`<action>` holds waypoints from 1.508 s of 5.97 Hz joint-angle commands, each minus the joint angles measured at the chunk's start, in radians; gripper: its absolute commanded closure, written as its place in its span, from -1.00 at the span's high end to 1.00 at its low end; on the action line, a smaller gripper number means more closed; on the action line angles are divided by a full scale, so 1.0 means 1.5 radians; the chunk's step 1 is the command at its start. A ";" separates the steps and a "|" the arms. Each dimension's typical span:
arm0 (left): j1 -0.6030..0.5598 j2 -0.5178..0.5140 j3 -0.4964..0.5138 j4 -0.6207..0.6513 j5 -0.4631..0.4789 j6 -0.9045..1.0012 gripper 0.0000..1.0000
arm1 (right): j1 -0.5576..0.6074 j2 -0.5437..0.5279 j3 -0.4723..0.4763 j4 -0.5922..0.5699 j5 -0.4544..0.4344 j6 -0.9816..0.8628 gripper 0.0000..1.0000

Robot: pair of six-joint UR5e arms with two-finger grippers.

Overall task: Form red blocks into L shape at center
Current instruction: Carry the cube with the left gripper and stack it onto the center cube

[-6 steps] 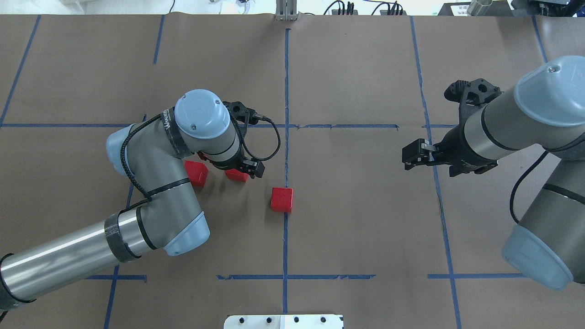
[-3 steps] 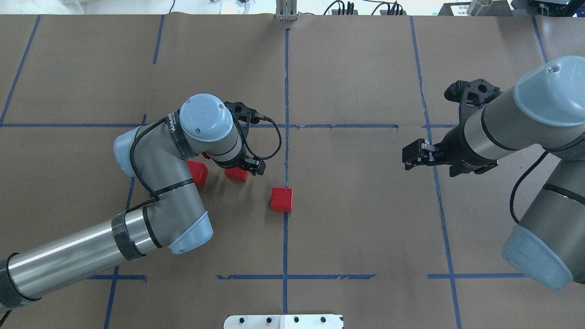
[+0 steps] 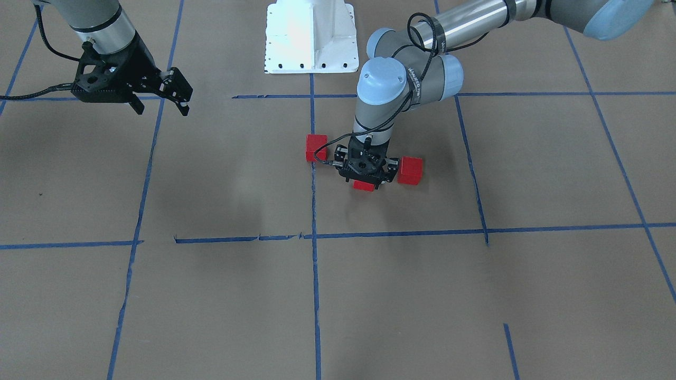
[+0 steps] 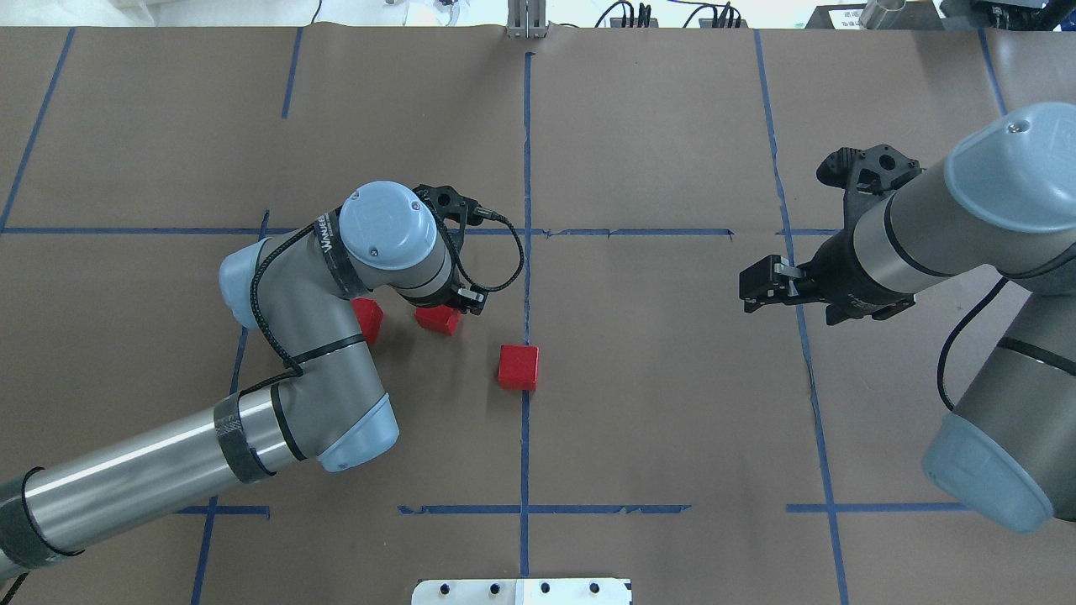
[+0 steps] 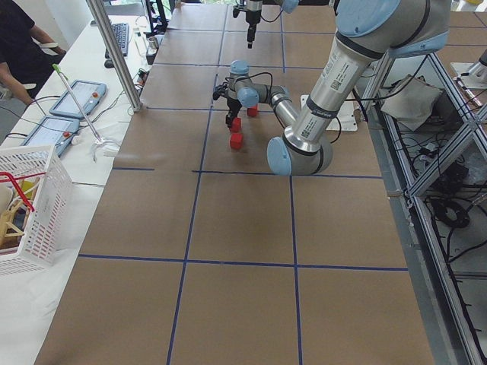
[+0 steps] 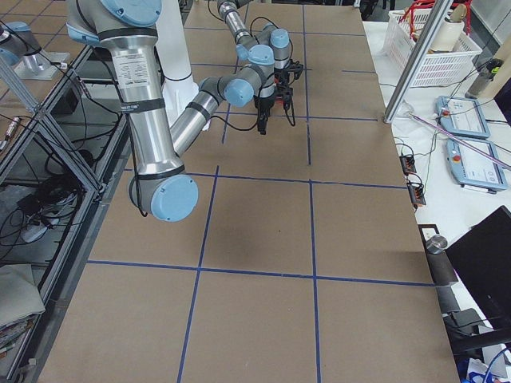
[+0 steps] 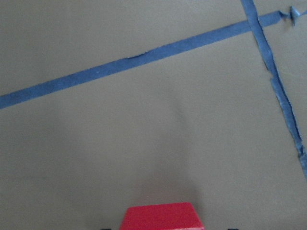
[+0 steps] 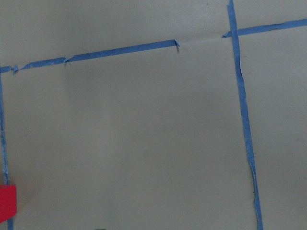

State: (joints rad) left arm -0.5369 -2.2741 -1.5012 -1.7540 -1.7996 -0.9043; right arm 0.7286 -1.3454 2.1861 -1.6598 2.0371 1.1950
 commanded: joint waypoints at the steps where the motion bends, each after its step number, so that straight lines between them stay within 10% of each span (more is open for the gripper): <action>1: 0.006 -0.043 0.001 0.001 0.003 -0.082 -0.85 | 0.000 0.000 0.000 0.000 0.000 0.000 1.00; 4: 0.058 -0.158 0.097 0.008 0.082 -0.216 -0.84 | 0.000 -0.001 0.000 0.000 -0.001 0.000 1.00; 9: 0.063 -0.151 0.096 0.047 0.086 -0.220 -0.76 | 0.000 -0.001 0.005 0.000 -0.001 0.003 1.00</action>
State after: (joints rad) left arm -0.4419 -2.5008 -1.3557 -1.6965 -1.6707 -1.2343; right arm 0.7287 -1.3468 2.1898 -1.6598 2.0356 1.1975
